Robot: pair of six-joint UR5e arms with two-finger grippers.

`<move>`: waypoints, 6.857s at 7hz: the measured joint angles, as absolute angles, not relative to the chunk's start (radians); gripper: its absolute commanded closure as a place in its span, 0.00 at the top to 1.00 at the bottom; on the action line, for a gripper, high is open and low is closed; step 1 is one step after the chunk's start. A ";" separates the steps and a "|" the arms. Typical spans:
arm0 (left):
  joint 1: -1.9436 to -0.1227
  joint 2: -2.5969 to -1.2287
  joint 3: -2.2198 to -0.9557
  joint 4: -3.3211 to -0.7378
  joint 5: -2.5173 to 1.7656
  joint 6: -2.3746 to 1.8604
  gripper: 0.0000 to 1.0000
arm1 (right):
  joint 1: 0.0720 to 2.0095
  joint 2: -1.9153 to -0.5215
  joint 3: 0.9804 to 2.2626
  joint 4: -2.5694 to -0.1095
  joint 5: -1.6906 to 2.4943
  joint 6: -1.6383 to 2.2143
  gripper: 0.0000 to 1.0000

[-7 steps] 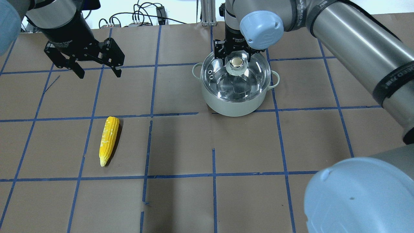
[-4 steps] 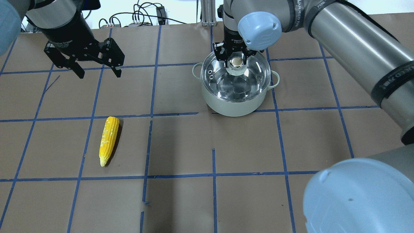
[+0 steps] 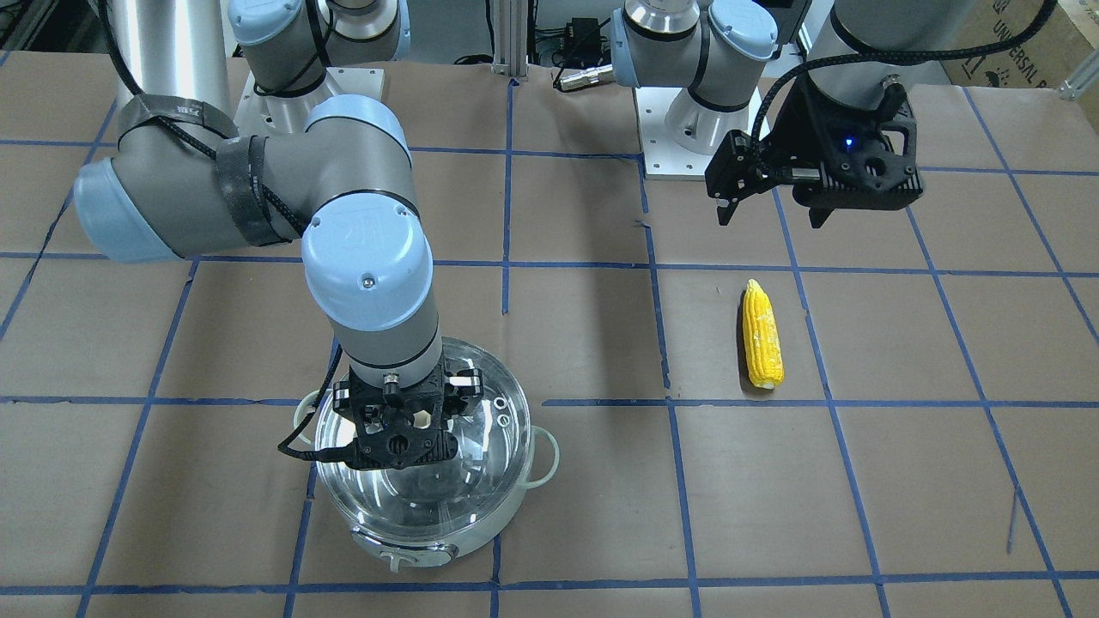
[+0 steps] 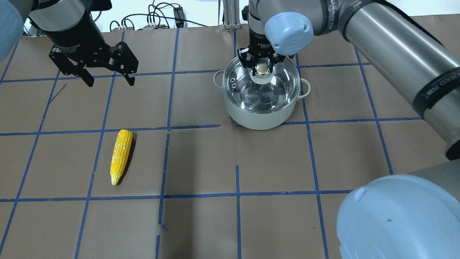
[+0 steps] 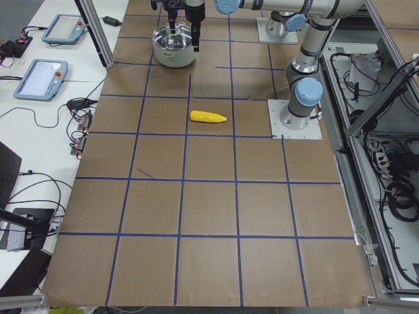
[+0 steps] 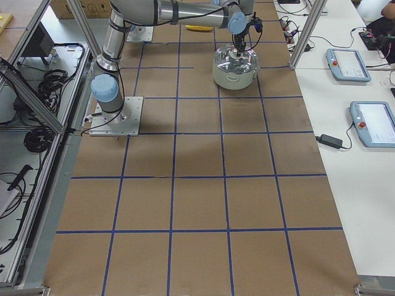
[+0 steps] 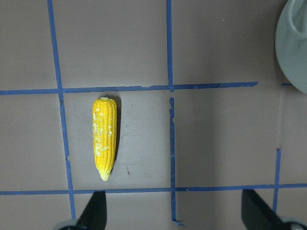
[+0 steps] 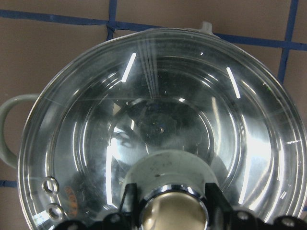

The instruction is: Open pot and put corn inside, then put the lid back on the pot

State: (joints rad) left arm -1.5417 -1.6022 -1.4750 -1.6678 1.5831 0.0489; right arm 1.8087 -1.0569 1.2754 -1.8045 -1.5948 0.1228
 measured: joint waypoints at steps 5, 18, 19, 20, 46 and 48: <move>-1.517 -1.624 -1.541 -1.661 1.579 0.130 1.00 | 1.784 -1.110 1.083 -1.557 -1.598 0.094 0.08; -1.318 -1.873 -2.027 -0.981 1.654 0.376 0.18 | 1.288 -1.162 0.946 -1.245 -1.549 -0.315 0.08; -1.325 -1.871 -2.011 -0.992 1.641 0.367 0.18 | 1.289 -1.152 0.945 -1.254 -1.550 -0.314 0.08; -1.337 -1.864 -1.964 -1.042 1.621 0.347 0.18 | 1.290 -1.144 0.944 -1.258 -1.550 -0.313 0.08; -1.571 -1.558 -1.479 -1.719 1.616 0.075 1.00 | 1.304 -1.125 0.937 -1.288 -1.550 -0.311 0.09; -1.572 -1.535 -1.495 -1.724 1.627 0.079 1.00 | 1.359 -1.122 0.942 -1.324 -1.553 -0.259 0.09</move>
